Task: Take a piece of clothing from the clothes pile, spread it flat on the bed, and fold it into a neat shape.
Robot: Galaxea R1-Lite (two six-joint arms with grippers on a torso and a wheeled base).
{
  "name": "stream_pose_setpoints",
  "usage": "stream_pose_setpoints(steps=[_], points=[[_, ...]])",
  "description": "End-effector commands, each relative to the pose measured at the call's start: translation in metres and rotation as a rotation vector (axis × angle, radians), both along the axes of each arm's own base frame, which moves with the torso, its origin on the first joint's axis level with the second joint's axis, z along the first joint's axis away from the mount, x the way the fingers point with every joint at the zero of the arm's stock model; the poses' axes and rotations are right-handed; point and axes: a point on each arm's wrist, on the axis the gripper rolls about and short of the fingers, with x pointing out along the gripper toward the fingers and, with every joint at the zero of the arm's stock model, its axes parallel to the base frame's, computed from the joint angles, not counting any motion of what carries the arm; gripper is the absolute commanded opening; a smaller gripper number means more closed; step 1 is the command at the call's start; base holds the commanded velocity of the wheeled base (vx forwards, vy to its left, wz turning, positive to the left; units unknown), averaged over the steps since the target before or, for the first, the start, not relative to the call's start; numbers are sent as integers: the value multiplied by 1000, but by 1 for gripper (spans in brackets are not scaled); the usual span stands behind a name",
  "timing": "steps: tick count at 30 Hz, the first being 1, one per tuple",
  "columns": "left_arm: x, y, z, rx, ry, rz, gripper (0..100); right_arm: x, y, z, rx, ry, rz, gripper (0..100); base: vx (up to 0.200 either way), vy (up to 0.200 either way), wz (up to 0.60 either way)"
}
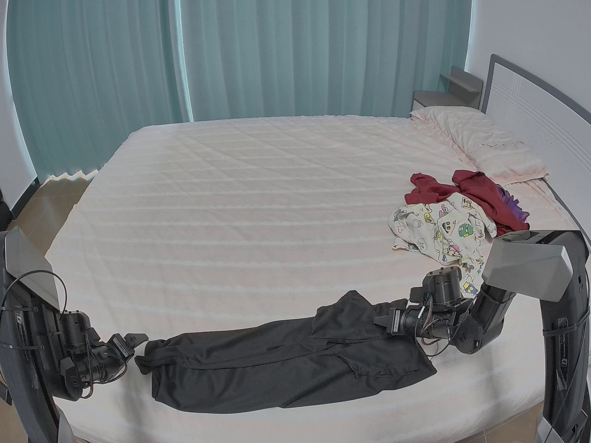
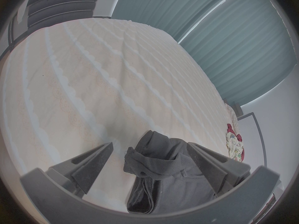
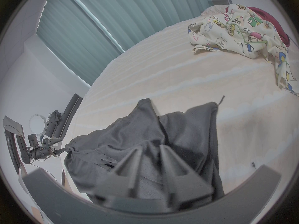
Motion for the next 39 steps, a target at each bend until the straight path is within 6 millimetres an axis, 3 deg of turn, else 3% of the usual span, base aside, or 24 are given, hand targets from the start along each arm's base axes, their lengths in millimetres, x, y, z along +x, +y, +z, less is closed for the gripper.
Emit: stream_pose_setpoints(steps=[1, 12, 22, 23, 26, 34, 39], points=[[2, 1, 0, 4, -16, 2, 100, -4, -5, -3, -9, 21, -15, 0, 0, 0, 0], [1, 1, -3, 19, -4, -12, 100, -38, -29, 20, -18, 59, -55, 0, 0, 0, 0], [1, 1, -3, 18, -3, -12, 100, -56, -33, 11, -44, 123, -43, 0, 0, 0, 0], [1, 1, -3, 18, -3, -12, 100, -58, -33, 11, -46, 129, -43, 100, 0, 0, 0], [1, 1, -3, 18, -3, -12, 100, -60, -34, 12, -47, 131, -42, 100, 0, 0, 0], [0, 1, -3, 20, -1, -12, 100, -36, -28, 27, 12, -28, -57, 100, 0, 0, 0], [0, 0, -3, 22, -1, -11, 100, -14, -15, 13, 10, -20, -38, 100, 0, 0, 0]])
